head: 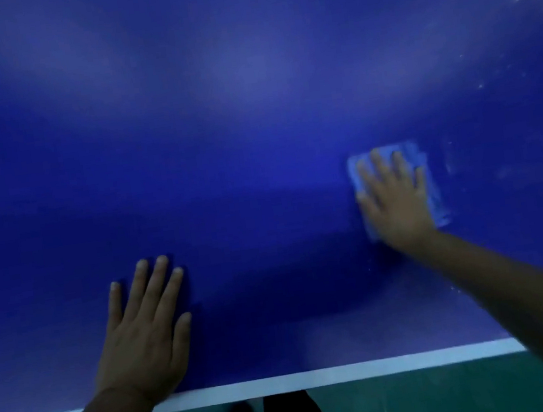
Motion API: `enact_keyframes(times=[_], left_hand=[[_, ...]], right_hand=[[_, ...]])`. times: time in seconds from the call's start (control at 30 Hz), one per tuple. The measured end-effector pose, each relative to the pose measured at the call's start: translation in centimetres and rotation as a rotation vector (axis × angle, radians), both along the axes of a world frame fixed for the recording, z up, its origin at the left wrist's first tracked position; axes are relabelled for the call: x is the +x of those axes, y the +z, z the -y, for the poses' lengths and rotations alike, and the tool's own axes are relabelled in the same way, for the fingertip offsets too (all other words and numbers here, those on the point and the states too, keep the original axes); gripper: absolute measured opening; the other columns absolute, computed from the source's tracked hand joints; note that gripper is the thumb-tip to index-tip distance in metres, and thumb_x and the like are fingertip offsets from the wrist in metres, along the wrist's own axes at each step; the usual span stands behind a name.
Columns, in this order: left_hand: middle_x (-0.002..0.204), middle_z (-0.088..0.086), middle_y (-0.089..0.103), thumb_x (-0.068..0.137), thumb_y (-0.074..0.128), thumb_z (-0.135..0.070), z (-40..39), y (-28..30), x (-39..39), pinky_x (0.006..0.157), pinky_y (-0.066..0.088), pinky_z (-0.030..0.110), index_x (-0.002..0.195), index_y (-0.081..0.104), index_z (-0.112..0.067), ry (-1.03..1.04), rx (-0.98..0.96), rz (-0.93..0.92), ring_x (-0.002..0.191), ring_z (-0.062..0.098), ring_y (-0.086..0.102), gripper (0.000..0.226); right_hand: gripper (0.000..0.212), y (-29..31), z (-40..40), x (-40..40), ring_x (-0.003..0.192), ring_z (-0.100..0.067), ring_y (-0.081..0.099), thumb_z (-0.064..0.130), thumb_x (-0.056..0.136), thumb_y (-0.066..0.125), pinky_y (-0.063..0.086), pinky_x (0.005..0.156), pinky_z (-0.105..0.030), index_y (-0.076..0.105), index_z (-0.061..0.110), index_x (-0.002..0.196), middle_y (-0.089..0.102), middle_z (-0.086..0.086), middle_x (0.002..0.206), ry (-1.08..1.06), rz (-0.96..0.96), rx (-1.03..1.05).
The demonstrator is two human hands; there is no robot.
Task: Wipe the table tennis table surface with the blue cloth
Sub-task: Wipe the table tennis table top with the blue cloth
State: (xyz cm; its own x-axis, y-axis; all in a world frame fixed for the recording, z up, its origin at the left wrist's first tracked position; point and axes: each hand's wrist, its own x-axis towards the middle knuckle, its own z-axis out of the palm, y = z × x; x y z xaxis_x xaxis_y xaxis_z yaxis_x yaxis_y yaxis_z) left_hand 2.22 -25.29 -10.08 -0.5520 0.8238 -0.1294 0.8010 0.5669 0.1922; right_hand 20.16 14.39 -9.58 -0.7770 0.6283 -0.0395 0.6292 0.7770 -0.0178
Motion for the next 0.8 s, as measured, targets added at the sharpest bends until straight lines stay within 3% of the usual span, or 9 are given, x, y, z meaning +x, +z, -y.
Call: enact_keyframes(times=[0.1,0.17,0.23,0.3,0.37,0.5,0.6,0.67,0.8], left_hand=[[0.164,0.010,0.023,0.104,0.014,-0.047,0.1,0.0,0.0,0.122,0.005,0.054,0.153,0.034,-0.008,0.009,0.033,0.009,0.154,0.028,0.011,0.066],[0.164,0.010,0.023,0.104,0.013,-0.048,0.1,-0.2,0.1,0.122,0.005,0.055,0.153,0.034,-0.008,0.012,0.048,0.018,0.154,0.028,0.010,0.066],[0.164,0.009,0.022,0.103,0.016,-0.046,0.2,-0.3,0.0,0.122,0.004,0.055,0.153,0.034,-0.009,0.011,0.056,0.009,0.154,0.027,0.009,0.065],[0.164,0.008,0.020,0.102,0.020,-0.044,0.2,-0.5,0.1,0.122,0.004,0.055,0.153,0.035,-0.010,0.014,0.058,0.001,0.154,0.026,0.008,0.064],[0.164,0.007,0.018,0.101,0.020,-0.044,0.1,-0.5,0.2,0.122,0.001,0.053,0.154,0.033,-0.010,0.019,0.058,0.000,0.154,0.025,0.007,0.064],[0.165,0.002,0.009,0.100,0.015,-0.048,0.2,-0.3,0.2,0.123,-0.006,0.048,0.157,0.026,-0.014,0.046,0.049,0.039,0.154,0.020,-0.002,0.067],[0.166,0.003,0.010,0.099,0.013,-0.049,0.1,-0.1,0.3,0.123,-0.007,0.049,0.157,0.026,-0.014,0.051,0.059,0.067,0.154,0.020,-0.003,0.069],[0.166,0.003,0.009,0.098,0.012,-0.050,0.1,0.0,0.4,0.123,-0.008,0.049,0.157,0.024,-0.016,0.056,0.059,0.074,0.154,0.019,-0.004,0.070],[0.167,0.002,0.008,0.098,0.011,-0.050,0.1,0.1,0.3,0.123,-0.007,0.049,0.158,0.022,-0.017,0.060,0.058,0.088,0.154,0.018,-0.006,0.070]], right_hand=[[0.051,-0.3,8.1,5.6,0.147,-0.037,0.023,0.051,0.102,0.027,0.018,0.112,-0.068,0.037,0.030,0.148,0.030,-0.004,0.160,0.568,0.038,-0.050],[0.052,0.0,7.0,6.6,0.148,-0.035,0.021,0.055,0.103,0.022,0.016,0.114,-0.066,0.036,0.033,0.148,0.030,-0.002,0.160,0.705,0.104,-0.066],[0.063,0.0,3.6,5.4,0.149,-0.032,0.018,0.063,0.101,0.010,0.021,0.111,-0.069,0.029,0.033,0.152,0.028,-0.001,0.161,0.399,0.059,-0.023],[0.073,0.1,1.3,3.3,0.152,-0.028,0.008,0.070,0.094,0.006,0.011,0.116,-0.066,0.024,0.035,0.155,0.017,0.004,0.165,-0.072,-0.010,-0.062],[0.076,0.1,3.2,1.8,0.153,-0.026,0.002,0.068,0.089,0.006,0.003,0.119,-0.061,0.020,0.036,0.156,0.010,0.008,0.166,-0.229,-0.045,-0.096],[0.057,-0.7,14.6,6.2,0.149,-0.036,0.019,0.053,0.104,0.014,0.019,0.112,-0.067,0.031,0.031,0.153,0.028,-0.003,0.162,0.260,-0.006,-0.041],[0.053,0.0,15.8,10.7,0.152,-0.033,0.009,0.054,0.104,0.019,0.008,0.117,-0.063,0.016,0.040,0.156,0.015,0.001,0.165,0.619,0.138,-0.113],[0.056,0.2,11.7,10.2,0.151,-0.030,0.007,0.063,0.101,0.007,0.011,0.115,-0.065,0.003,0.046,0.154,0.011,0.005,0.165,0.477,0.110,-0.065],[0.074,0.8,8.8,4.5,0.153,-0.027,0.000,0.068,0.090,0.002,0.002,0.119,-0.061,0.015,0.038,0.156,0.007,0.006,0.166,-0.174,0.022,-0.126]])
